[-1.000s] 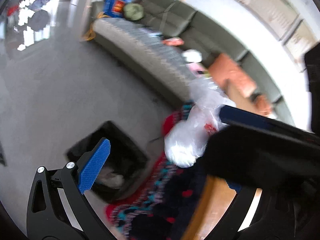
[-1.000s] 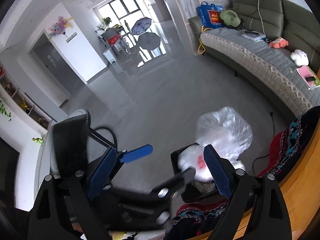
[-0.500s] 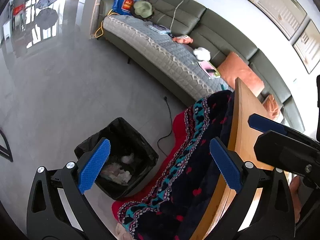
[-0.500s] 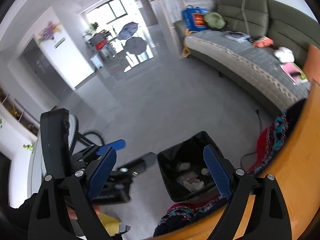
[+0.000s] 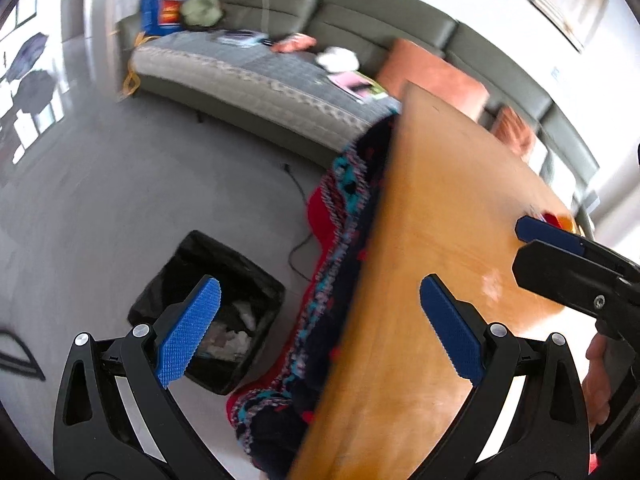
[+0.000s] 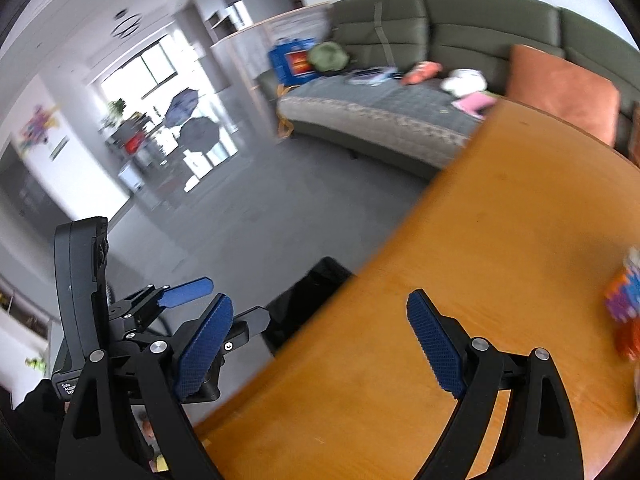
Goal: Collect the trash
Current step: 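Return both grippers from the bin to the table, then grasp the white paper cup with the right gripper while the left grasps the blue toy cube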
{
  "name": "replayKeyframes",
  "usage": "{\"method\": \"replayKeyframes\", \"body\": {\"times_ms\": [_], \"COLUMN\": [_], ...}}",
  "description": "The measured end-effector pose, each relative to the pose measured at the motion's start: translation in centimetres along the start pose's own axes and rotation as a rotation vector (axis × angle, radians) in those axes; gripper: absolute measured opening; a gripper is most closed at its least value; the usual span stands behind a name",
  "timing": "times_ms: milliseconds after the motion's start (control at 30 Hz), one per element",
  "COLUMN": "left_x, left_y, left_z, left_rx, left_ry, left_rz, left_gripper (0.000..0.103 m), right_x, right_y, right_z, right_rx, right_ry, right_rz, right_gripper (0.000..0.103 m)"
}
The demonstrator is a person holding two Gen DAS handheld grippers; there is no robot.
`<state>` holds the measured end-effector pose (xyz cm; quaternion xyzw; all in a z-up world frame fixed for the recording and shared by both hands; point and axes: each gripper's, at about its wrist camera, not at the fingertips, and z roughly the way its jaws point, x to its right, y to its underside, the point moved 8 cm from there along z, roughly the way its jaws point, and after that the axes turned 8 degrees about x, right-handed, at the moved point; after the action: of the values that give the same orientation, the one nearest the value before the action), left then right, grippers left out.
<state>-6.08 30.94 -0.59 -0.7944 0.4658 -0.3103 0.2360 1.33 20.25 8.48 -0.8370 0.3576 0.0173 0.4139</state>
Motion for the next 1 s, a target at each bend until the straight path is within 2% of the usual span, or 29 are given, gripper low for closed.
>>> {"method": "replayKeyframes", "body": {"times_ms": [267, 467, 500, 600, 767, 900, 1000], "left_x": [9.6, 17.3, 18.6, 21.8, 26.2, 28.7, 30.2], "left_y": [-0.2, -0.2, -0.1, 0.0, -0.2, -0.5, -0.8], "left_z": [2.8, 5.0, 5.4, 6.9, 9.2, 11.0, 12.6], "left_rx": [-0.043, -0.061, -0.065, -0.076, -0.087, -0.107, -0.122], "left_ry": [0.102, 0.174, 0.183, 0.206, 0.228, 0.249, 0.257], "left_rz": [0.15, 0.26, 0.282, 0.33, 0.386, 0.405, 0.428], "left_gripper": [0.097, 0.097, 0.097, 0.097, 0.097, 0.097, 0.097], "right_x": [9.9, 18.5, 20.5, 24.9, 30.5, 33.0, 34.1], "right_y": [2.0, 3.2, 3.4, 3.9, 4.5, 4.6, 4.4], "right_z": [-6.2, -11.8, -13.0, -15.0, -16.0, -15.4, -13.6], "right_rx": [0.073, 0.157, 0.175, 0.19, 0.18, 0.14, 0.087], "right_ry": [0.164, 0.374, 0.432, 0.538, 0.605, 0.614, 0.628], "right_rz": [0.14, 0.257, 0.286, 0.347, 0.442, 0.446, 0.431], "right_gripper": [0.089, 0.089, 0.089, 0.089, 0.089, 0.076, 0.071]}}
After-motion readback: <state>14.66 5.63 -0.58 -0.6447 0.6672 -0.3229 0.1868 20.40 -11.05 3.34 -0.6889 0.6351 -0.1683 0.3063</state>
